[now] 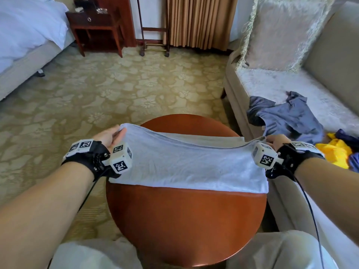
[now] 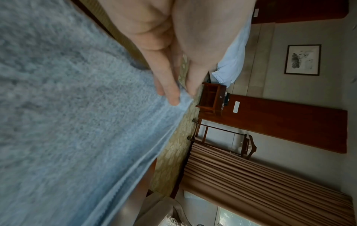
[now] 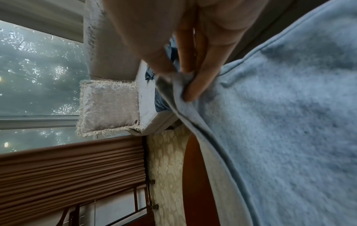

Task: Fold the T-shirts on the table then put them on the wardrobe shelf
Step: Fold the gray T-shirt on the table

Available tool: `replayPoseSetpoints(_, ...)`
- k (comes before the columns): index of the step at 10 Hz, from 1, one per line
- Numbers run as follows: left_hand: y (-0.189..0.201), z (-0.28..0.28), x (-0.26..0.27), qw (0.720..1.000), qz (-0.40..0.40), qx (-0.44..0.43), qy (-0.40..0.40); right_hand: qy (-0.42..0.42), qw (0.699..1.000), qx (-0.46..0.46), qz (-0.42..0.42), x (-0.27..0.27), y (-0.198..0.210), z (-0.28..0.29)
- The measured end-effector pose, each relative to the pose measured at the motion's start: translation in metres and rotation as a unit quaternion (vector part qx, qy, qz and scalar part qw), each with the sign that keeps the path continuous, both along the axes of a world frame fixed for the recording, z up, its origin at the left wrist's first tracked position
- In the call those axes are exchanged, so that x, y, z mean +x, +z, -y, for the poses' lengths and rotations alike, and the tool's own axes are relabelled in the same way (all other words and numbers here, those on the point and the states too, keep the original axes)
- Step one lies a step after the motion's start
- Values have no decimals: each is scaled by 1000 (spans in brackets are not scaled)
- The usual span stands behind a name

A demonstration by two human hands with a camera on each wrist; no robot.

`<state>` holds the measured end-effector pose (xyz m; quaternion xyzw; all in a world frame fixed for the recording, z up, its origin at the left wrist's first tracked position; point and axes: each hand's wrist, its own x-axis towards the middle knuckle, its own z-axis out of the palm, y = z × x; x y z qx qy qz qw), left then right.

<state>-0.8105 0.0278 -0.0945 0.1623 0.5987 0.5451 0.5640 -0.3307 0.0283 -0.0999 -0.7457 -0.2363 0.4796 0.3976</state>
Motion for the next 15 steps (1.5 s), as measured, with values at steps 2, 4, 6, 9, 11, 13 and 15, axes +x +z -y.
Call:
replayPoseSetpoints(2, -24, -6, -5, 997, -23, -44, -51, -49, 996, 28, -63, -20, -11, 16)
replayPoseSetpoints(4, -21, -2, -5, 985, -78, -95, -119, 11, 999, -40, -21, -21, -12, 14)
replayPoseSetpoints(6, -19, -16, -6, 992, -83, -76, -65, -29, 999, -18, 13, -19, -3, -2)
replayPoseSetpoints(9, -31, 2, -6, 959, -253, -106, -75, -27, 997, -48, 61, -47, 11, 11)
replayPoseSetpoints(11, -37, 34, 10, 786, -565, -24, -249, 212, 953, -142, 164, -112, 8, 42)
replayPoseSetpoints(13, -39, 48, 22, 583, -703, 31, -407, 318, 827, -175, 429, -149, -18, 77)
replayPoseSetpoints(15, -10, 65, 20, 518, -700, -73, -486, 370, 755, -140, 522, -145, -28, 70)
